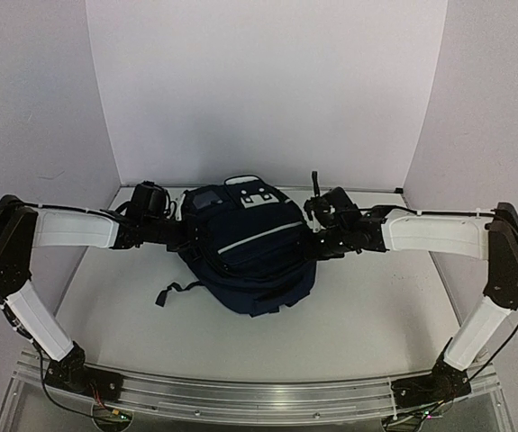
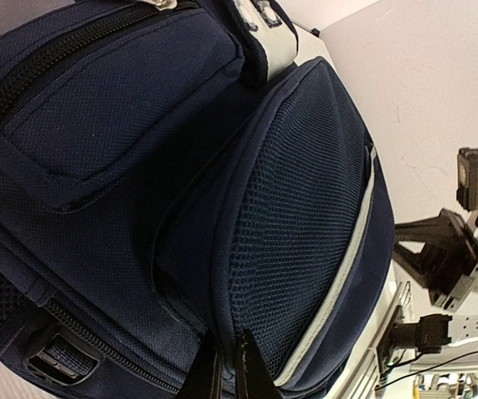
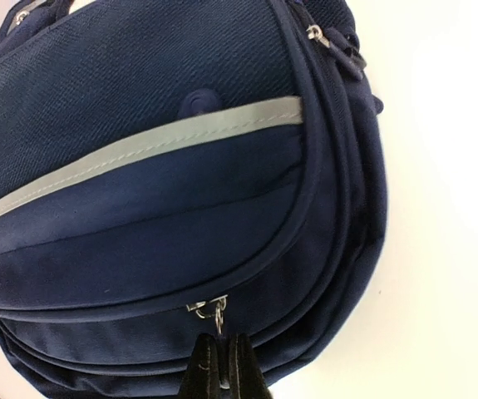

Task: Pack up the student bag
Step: Zip the student bag at the center of the board.

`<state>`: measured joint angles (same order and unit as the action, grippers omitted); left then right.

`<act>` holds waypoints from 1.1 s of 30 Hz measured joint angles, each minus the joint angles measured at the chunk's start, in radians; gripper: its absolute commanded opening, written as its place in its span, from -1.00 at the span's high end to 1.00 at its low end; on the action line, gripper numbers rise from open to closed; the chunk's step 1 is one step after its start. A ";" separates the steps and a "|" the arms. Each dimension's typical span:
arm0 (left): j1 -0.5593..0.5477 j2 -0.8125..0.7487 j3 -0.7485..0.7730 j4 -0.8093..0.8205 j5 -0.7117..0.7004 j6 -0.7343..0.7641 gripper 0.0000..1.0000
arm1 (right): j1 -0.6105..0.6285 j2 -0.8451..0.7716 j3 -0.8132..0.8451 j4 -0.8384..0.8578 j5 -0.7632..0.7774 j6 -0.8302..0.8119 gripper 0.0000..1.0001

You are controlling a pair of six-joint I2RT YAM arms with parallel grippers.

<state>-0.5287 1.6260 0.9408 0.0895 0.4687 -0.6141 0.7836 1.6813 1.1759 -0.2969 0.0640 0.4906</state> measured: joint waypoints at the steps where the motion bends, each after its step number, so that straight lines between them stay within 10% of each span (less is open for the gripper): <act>1: 0.009 -0.004 -0.001 -0.010 0.002 0.022 1.00 | -0.020 0.002 0.000 0.009 -0.018 -0.020 1.00; 9: 0.038 -0.010 0.043 -0.119 -0.001 0.193 0.93 | -0.145 0.066 0.000 0.111 -0.183 -0.179 1.00; 16: 0.026 -0.023 0.222 -0.345 -0.098 0.407 -0.33 | -0.171 0.077 -0.027 0.200 -0.332 -0.247 1.00; 33: -0.303 0.294 0.579 -0.349 -0.206 0.738 -0.44 | -0.179 0.077 -0.097 0.314 -0.418 -0.227 1.00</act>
<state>-0.8313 1.9198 1.5200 -0.2595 0.2628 0.1236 0.6044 1.7580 1.0790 0.0168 -0.3540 0.2633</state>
